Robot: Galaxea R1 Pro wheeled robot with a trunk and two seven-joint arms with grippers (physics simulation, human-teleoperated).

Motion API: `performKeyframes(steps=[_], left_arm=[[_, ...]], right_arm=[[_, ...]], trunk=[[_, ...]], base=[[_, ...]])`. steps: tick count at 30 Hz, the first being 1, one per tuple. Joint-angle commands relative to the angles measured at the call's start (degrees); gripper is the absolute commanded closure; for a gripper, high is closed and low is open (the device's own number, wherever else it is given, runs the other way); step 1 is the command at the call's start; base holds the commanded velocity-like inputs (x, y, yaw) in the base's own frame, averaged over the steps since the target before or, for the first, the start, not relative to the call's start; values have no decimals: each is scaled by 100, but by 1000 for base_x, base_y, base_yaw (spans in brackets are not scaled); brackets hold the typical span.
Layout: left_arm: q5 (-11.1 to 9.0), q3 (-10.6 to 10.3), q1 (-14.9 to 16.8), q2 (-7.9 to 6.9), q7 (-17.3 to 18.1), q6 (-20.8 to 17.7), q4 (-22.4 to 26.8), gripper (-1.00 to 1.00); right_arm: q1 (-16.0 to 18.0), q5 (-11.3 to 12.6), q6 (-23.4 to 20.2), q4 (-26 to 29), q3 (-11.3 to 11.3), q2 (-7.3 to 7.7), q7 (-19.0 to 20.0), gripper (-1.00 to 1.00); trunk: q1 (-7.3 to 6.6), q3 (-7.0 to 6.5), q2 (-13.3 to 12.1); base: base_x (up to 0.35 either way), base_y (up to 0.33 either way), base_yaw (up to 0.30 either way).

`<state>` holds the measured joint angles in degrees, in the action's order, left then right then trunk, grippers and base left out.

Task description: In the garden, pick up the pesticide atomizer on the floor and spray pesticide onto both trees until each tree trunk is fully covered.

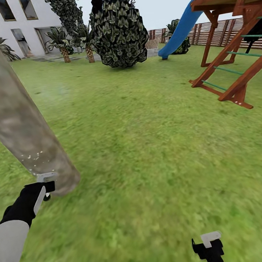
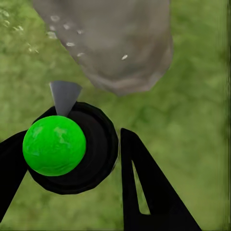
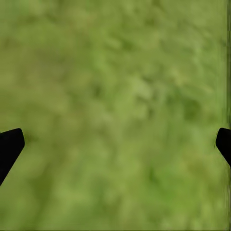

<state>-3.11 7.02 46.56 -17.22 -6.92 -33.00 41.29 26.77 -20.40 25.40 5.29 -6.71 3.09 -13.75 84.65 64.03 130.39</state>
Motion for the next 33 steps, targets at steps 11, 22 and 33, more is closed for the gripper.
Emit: performKeyframes(steps=[11,22,33], left_arm=[[-24,2,2,19,-29,-31,2,100],[-57,45,-563,-33,-36,438,-175,100],[-89,42,-578,36,-42,462,-248,100]], right_arm=[[4,-51,18,-2,-49,-2,-18,-100],[4,-51,18,-2,-44,-2,-17,-100],[4,-52,18,-2,-48,-2,-15,-100]], trunk=[[0,4,2],[0,4,2],[0,4,2]], base=[[85,-252,166],[189,-194,116],[-48,-269,244]])
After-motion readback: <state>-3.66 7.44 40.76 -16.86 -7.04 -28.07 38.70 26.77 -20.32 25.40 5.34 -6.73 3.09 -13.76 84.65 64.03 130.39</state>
